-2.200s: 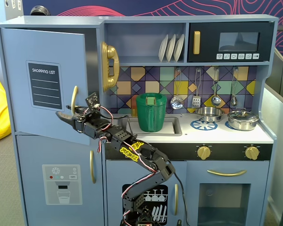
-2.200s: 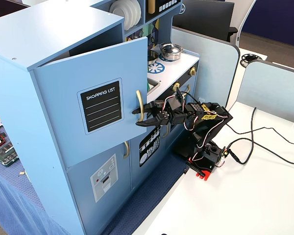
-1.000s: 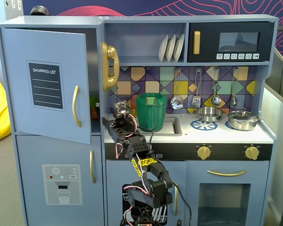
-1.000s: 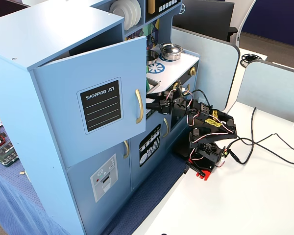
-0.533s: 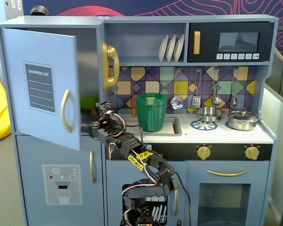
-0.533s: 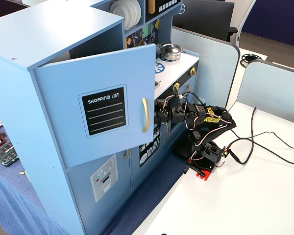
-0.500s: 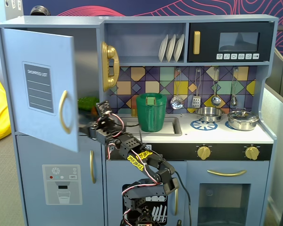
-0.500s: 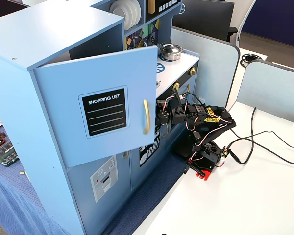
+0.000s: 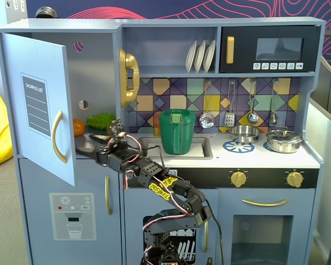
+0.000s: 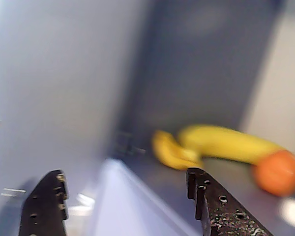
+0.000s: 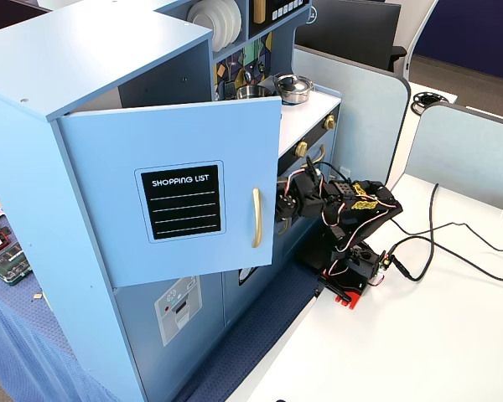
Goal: Open the left cabinet door
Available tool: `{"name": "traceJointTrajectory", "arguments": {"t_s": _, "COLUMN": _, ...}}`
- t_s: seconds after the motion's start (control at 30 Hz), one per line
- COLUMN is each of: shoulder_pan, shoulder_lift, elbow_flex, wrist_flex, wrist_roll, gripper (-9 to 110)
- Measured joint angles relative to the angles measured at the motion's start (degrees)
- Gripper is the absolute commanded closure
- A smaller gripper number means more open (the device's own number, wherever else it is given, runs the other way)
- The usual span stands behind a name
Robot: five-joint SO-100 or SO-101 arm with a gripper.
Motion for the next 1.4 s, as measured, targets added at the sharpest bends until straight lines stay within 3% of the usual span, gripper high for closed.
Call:
{"name": "traceJointTrajectory", "arguments": {"t_s": 0.17, "shoulder_pan": 15.64, "shoulder_lift": 0.18, "elbow_flex": 0.0, "wrist_flex": 9.49, "wrist_roll": 3.52, "gripper": 87}}
{"name": "traceJointTrajectory", "arguments": {"t_s": 0.33, "shoulder_pan": 28.39, "shoulder_lift": 2.46, "elbow_flex": 1.05, "wrist_flex": 19.95, "wrist_roll": 5.89, "gripper": 101}}
{"name": "traceJointTrajectory", "arguments": {"t_s": 0.6, "shoulder_pan": 42.71, "shoulder_lift": 8.53, "elbow_flex": 10.72, "wrist_flex": 34.45, "wrist_roll": 11.16, "gripper": 101}}
{"name": "traceJointTrajectory", "arguments": {"t_s": 0.9, "shoulder_pan": 50.1, "shoulder_lift": 24.08, "elbow_flex": 30.59, "wrist_flex": 55.46, "wrist_roll": 13.45, "gripper": 101}}
{"name": "traceJointTrajectory", "arguments": {"t_s": 1.17, "shoulder_pan": 53.17, "shoulder_lift": 30.32, "elbow_flex": 37.97, "wrist_flex": 69.96, "wrist_roll": 15.82, "gripper": 101}}
{"name": "traceJointTrajectory", "arguments": {"t_s": 1.4, "shoulder_pan": 52.65, "shoulder_lift": 31.11, "elbow_flex": 37.71, "wrist_flex": 72.69, "wrist_roll": 18.98, "gripper": 101}}
